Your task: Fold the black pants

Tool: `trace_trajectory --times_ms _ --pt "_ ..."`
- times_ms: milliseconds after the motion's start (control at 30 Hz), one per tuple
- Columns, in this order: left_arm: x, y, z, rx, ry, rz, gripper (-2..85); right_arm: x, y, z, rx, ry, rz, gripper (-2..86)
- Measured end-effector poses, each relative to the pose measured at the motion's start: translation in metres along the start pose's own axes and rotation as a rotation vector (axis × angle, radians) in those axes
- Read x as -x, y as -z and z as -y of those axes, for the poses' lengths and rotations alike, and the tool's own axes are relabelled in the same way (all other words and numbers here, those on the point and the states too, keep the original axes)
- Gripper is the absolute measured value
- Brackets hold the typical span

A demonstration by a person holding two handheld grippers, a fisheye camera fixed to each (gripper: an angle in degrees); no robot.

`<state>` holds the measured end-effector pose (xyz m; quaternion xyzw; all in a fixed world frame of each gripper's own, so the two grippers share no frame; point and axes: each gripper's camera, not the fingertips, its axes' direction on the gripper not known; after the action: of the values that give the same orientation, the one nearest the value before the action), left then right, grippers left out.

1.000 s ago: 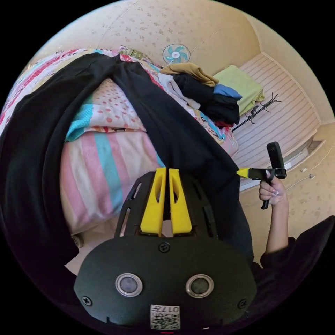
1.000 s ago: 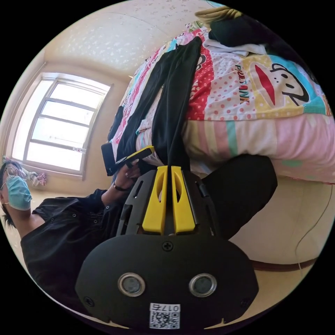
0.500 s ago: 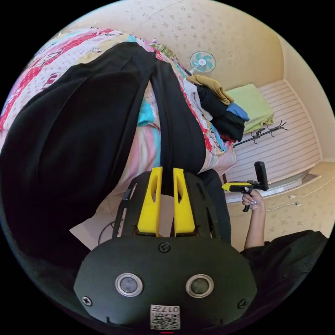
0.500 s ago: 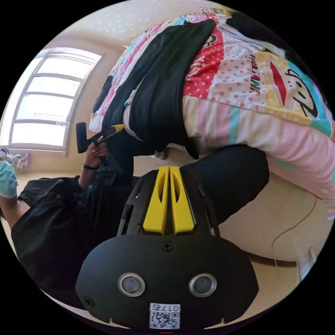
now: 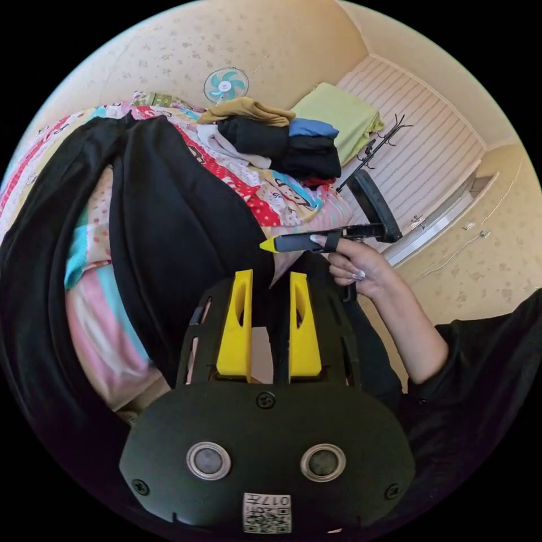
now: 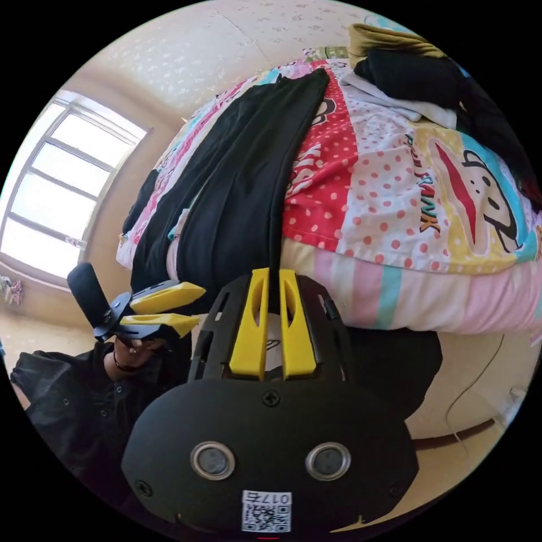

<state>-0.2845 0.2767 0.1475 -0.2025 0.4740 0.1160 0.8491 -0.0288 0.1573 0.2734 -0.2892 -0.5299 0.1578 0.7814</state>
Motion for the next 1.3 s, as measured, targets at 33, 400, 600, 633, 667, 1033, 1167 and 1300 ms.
trace_trajectory --times_ms 33,400,600,633,667,1033,1167,1300 --pt "-0.003 -0.001 -0.002 -0.005 -0.003 0.001 10.3 0.006 0.005 0.001 -0.001 0.009 0.038 4.2" --pt "0.012 0.0 0.034 -0.022 0.174 0.196 7.0 0.046 -0.024 0.038 0.132 0.097 0.101 2.7" --pt "0.048 0.029 0.037 -0.031 0.174 -0.047 3.6 0.018 0.02 0.112 0.013 0.179 0.086 4.9" --pt "0.048 0.032 0.038 -0.032 0.167 -0.05 3.6 0.008 0.026 0.141 -0.071 0.154 0.023 6.6" --pt "0.049 0.037 0.039 -0.033 0.155 -0.056 3.5 0.002 0.026 0.156 -0.105 0.133 -0.012 7.4" --pt "0.073 0.122 0.059 -0.11 0.267 -0.216 3.7 -0.076 -0.053 0.278 -0.128 -0.24 -0.231 8.6" --pt "0.119 0.179 0.043 -0.188 0.429 -0.407 3.5 -0.057 -0.031 0.266 -0.397 -0.216 0.241 3.8" --pt "0.165 0.257 0.005 -0.34 0.545 -0.486 3.3 0.012 -0.078 0.29 -0.358 -0.157 0.425 3.3"
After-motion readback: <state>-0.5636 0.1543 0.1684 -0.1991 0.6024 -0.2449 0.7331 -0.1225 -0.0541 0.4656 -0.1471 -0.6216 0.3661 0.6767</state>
